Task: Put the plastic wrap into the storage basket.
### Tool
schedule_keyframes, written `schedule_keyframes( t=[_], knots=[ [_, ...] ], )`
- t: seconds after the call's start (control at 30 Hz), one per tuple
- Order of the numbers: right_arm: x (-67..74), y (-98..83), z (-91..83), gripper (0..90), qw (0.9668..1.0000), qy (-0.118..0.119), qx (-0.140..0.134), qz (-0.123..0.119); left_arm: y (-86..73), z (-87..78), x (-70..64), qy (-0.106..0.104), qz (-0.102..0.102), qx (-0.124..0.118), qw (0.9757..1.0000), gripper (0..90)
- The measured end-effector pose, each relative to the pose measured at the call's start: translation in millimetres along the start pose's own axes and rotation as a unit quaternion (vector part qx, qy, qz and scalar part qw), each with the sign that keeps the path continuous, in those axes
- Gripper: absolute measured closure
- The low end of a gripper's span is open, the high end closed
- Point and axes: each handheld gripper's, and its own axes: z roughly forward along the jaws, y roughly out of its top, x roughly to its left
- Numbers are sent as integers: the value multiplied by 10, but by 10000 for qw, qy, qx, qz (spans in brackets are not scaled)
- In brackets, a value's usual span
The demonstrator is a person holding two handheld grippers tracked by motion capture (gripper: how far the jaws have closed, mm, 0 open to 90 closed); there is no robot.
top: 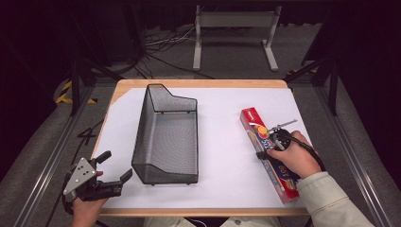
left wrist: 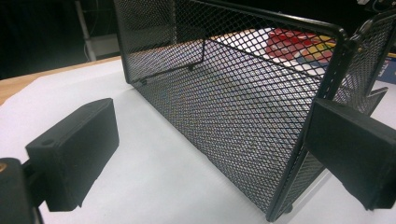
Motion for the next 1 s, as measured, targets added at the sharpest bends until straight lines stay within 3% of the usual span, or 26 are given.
schedule_keyframes(
  t=[0.2, 0.37, 0.57, 1.0],
  knots=[
    [45, 8, -74, 384, 9982, -280, 87, 516, 1, -2, 1, 8, -14, -28, 10000, 41],
    [19, -1, -101, 395, 9963, -164, 17, 839, 6, -4, 3, 13, 3, -13, 10000, 41],
    [31, 26, -219, 396, 9957, -69, -237, 895, 7, -9, 1, 40, -2, -39, 10000, 41],
    [98, 146, -550, 395, 9946, 145, -524, 883, 5, -14, 5, 61, -32, -54, 10000, 41]
  ],
)
